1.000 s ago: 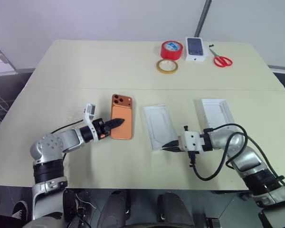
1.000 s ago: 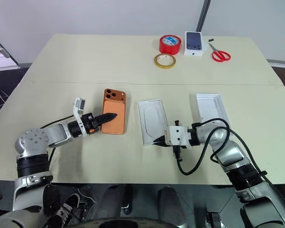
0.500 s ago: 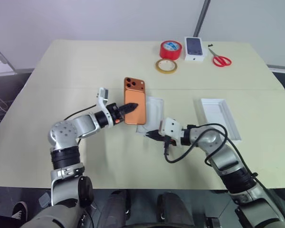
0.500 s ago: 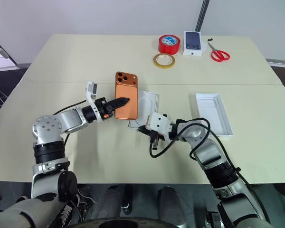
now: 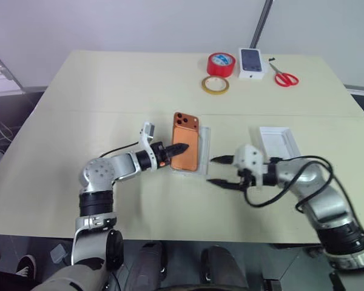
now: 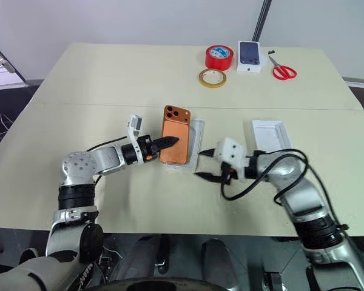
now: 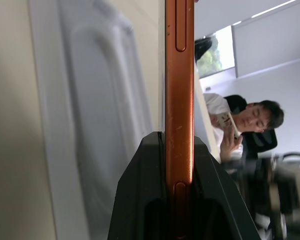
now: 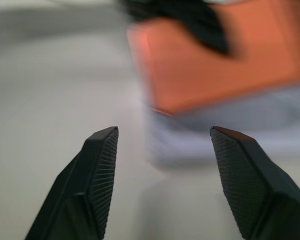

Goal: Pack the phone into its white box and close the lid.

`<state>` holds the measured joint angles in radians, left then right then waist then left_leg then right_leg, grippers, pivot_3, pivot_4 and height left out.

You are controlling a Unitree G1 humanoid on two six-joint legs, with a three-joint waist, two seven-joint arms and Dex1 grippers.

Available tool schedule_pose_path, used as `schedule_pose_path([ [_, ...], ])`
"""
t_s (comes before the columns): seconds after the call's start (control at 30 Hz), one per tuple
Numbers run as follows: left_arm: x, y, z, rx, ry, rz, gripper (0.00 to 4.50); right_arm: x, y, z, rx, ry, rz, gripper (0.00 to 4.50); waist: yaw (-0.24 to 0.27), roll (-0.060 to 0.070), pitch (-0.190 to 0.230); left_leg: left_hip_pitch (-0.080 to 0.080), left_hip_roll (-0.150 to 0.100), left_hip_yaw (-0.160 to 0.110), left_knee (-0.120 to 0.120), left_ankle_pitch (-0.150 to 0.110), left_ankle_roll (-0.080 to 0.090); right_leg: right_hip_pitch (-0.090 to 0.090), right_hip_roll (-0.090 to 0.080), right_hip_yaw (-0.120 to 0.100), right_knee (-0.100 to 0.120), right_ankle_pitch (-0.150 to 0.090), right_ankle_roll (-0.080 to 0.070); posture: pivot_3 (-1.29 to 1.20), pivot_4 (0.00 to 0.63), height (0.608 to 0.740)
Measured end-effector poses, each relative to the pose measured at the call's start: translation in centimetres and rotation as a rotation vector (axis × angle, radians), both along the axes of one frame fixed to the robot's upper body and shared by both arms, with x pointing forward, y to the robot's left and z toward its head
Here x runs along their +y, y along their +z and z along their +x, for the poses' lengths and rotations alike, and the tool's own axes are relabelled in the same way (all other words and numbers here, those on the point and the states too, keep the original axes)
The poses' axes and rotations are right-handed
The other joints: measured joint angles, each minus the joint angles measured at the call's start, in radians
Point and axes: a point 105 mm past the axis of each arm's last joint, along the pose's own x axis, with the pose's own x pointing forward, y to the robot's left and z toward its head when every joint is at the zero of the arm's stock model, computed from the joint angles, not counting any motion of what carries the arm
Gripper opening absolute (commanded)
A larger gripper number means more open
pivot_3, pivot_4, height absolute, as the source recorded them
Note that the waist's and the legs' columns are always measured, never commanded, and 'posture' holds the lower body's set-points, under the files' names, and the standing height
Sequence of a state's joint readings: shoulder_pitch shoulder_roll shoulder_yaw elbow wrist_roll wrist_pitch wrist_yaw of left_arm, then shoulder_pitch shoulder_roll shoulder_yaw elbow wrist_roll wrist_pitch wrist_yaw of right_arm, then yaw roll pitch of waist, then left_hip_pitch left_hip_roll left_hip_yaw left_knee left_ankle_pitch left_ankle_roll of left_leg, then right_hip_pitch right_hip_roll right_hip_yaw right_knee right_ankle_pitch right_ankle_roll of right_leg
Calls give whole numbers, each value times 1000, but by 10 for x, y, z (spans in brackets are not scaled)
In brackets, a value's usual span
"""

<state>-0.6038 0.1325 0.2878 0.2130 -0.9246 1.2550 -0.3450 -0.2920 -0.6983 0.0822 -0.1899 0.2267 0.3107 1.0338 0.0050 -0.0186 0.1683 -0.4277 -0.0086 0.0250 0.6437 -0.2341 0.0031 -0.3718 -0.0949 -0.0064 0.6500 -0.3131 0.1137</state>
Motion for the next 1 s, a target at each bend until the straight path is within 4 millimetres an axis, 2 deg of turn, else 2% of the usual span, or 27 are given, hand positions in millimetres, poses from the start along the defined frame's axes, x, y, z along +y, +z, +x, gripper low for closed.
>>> schedule_pose_path([
  [0.17,-4,9,4,-30,-27,26,3743,7,-1,2,-24,2,15,3146,3,0,0,0,0,0,0,1,-2,0,0,0,0,0,0,0,150,728],
  [0.37,-1,12,6,-76,-38,94,3743,16,-2,3,-35,15,31,3146,5,0,0,0,0,0,1,2,-3,1,0,0,0,0,0,0,150,728],
  [0.47,10,17,8,-130,-16,178,3743,16,0,9,-55,7,26,3146,5,0,0,0,0,0,1,2,-3,1,0,0,0,0,0,0,150,728],
  [0.57,19,29,8,-205,6,247,3743,15,-5,15,-52,-18,14,3146,4,0,0,0,0,0,0,2,-4,0,0,0,0,0,0,0,150,728],
  [0.63,16,39,4,-255,-2,255,3743,16,-5,25,-68,-53,14,3146,4,0,0,0,0,0,1,2,-4,0,0,0,0,0,0,0,150,728],
  [0.73,17,37,3,-267,6,272,2959,17,0,38,-84,-94,29,2331,5,0,0,0,0,0,1,3,-4,1,0,0,0,0,0,0,150,728],
  [0.87,37,7,14,-259,101,453,978,7,0,54,-138,-173,-17,275,5,0,0,0,0,0,0,3,-4,0,0,0,0,0,0,0,150,728],
  [0.9,39,5,16,-255,119,456,468,5,-3,56,-137,-183,-28,0,8,0,0,-1,0,0,1,3,-4,0,0,0,0,0,0,0,150,728],
  [0.93,40,5,19,-254,141,451,17,4,-5,56,-139,-183,-40,0,8,0,0,-1,0,0,1,3,-4,0,0,0,0,0,0,0,150,728],
  [1.0,45,6,26,-303,167,505,17,4,-9,58,-156,-184,-64,0,6,0,0,-1,0,1,2,3,-4,0,0,0,0,0,0,0,150,728],
])
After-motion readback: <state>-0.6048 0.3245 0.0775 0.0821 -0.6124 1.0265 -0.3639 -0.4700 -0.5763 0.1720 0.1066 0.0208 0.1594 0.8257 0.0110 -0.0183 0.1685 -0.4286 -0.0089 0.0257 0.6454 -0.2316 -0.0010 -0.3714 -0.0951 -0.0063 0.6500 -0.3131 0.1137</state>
